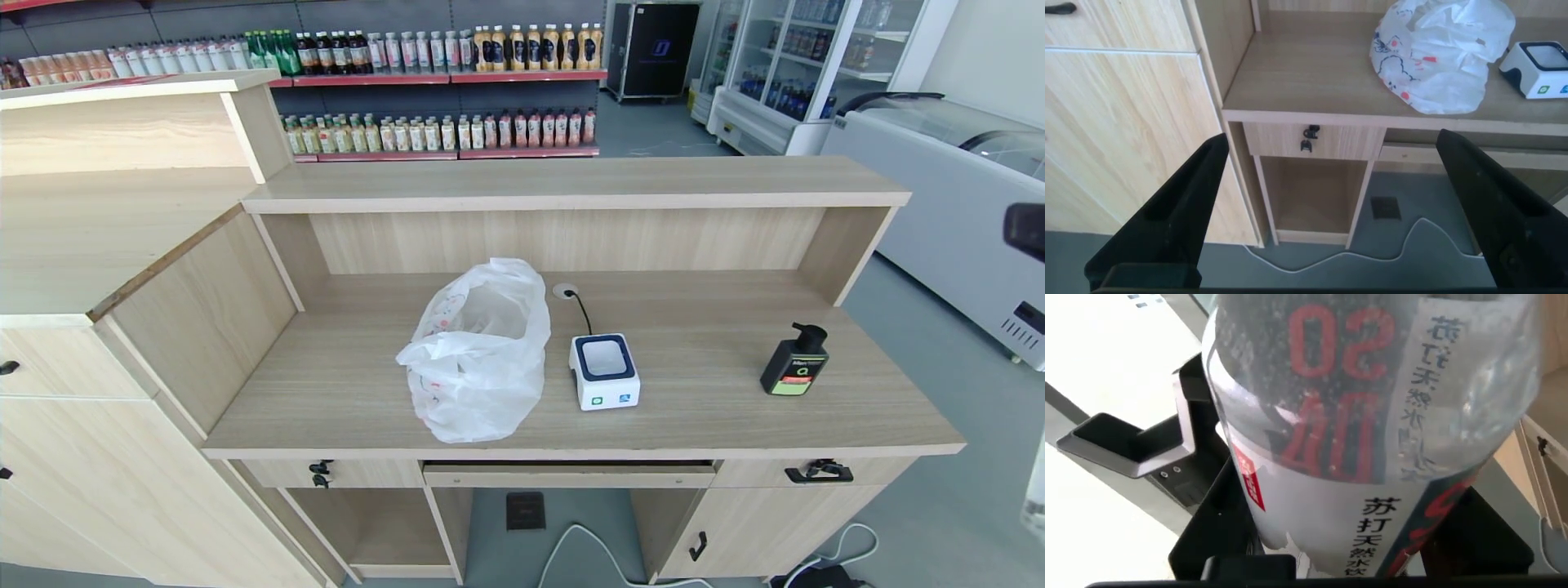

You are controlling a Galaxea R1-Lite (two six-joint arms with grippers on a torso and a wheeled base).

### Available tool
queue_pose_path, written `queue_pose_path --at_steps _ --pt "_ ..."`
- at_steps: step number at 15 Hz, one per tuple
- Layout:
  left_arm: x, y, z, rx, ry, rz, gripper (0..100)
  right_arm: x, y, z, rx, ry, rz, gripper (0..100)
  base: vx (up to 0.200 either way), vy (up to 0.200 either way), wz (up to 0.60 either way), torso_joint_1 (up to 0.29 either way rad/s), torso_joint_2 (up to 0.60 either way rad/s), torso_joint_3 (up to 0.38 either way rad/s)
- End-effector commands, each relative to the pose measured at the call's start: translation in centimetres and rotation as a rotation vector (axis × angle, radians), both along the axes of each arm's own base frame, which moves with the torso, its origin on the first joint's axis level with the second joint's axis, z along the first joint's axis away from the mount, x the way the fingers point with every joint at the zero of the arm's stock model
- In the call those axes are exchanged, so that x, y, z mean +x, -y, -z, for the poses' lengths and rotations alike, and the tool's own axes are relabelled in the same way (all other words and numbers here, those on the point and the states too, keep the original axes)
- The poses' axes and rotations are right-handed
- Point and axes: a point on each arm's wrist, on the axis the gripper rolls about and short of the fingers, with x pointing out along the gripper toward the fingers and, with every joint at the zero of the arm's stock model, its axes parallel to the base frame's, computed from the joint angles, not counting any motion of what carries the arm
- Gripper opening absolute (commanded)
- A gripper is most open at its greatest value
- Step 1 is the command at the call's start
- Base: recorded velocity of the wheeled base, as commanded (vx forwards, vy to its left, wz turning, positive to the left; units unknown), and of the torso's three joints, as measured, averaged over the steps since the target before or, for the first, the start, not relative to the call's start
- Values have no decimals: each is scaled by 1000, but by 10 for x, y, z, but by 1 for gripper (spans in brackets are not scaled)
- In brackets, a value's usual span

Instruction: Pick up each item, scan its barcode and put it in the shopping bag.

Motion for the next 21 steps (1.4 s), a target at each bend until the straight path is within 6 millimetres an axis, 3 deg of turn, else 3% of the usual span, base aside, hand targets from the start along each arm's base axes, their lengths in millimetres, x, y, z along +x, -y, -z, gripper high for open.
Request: queue_pose_path --at_steps 1,4,10,14,16,19,21 --pt "0 0 0 0 0 -1 100 -4 1 2 2 13 0 0 0 0 0 0 0 0" --pt "0 0 0 0 0 -2 100 0 9 11 8 194 96 0 0 0 0 0 0 0" --pt "0 0 0 0 0 -1 100 21 57 46 -72 437 575 0 0 0 0 0 0 0" --pt "0 0 0 0 0 -1 100 19 81 47 -118 521 824 0 0 0 0 0 0 0" --pt "0 0 0 0 0 -1 100 15 99 64 -184 529 984 0 0 0 0 0 0 0" --pt "0 0 0 0 0 -1 100 13 103 79 -225 526 1062 0 0 0 0 0 0 0" --pt "0 0 0 0 0 -1 100 24 123 92 -335 520 1312 0 0 0 0 0 0 0"
